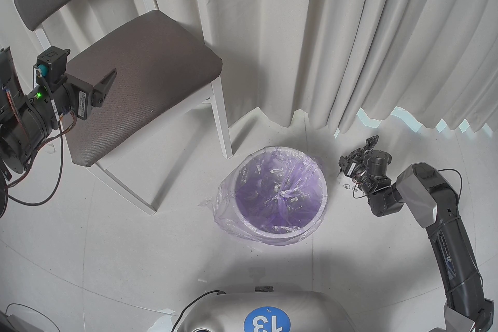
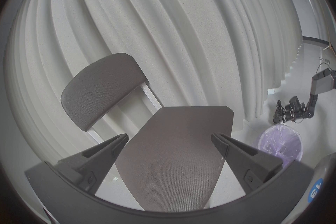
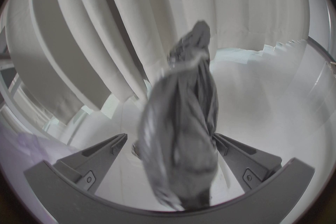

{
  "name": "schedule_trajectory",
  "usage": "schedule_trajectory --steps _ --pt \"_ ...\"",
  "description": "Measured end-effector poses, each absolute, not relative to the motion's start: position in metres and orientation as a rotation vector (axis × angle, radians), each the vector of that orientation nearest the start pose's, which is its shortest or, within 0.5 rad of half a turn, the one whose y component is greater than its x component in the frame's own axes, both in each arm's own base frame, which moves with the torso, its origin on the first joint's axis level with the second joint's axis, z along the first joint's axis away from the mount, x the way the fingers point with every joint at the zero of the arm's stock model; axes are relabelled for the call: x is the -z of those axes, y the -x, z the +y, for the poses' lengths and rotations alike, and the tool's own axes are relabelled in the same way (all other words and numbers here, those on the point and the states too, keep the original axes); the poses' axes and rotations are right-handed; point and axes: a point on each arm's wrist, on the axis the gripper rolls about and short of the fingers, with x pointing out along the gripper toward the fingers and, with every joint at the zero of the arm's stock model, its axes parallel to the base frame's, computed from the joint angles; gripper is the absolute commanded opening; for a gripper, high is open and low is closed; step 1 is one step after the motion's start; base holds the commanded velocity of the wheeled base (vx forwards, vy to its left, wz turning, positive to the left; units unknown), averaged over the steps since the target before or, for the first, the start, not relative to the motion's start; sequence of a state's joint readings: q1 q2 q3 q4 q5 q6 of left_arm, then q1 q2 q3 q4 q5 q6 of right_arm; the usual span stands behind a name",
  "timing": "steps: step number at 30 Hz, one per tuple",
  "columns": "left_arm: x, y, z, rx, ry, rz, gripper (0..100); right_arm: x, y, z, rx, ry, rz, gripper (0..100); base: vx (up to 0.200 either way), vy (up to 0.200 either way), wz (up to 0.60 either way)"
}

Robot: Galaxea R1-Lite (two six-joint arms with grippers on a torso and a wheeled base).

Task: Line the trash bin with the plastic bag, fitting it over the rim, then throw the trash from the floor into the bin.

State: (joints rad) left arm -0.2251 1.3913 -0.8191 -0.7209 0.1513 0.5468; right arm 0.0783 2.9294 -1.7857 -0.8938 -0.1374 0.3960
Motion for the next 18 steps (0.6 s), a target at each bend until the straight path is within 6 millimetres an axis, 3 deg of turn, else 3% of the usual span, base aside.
schedule_trajectory --steps 7,8,18 --pt "-0.279 -0.23 -0.048 0.027 -0.512 -0.161 100 0.099 -0.533 0.037 0.115 -0.361 0.268 100 0.0 0.0 0.0" --pt "-0.278 -0.23 -0.047 0.025 -0.511 -0.16 100 0.099 -0.534 0.036 0.118 -0.361 0.275 0 0.0 0.0 0.0" --pt "-0.275 -0.227 -0.042 0.01 -0.512 -0.15 100 0.104 -0.536 0.025 0.143 -0.365 0.29 0 0.0 0.0 0.0"
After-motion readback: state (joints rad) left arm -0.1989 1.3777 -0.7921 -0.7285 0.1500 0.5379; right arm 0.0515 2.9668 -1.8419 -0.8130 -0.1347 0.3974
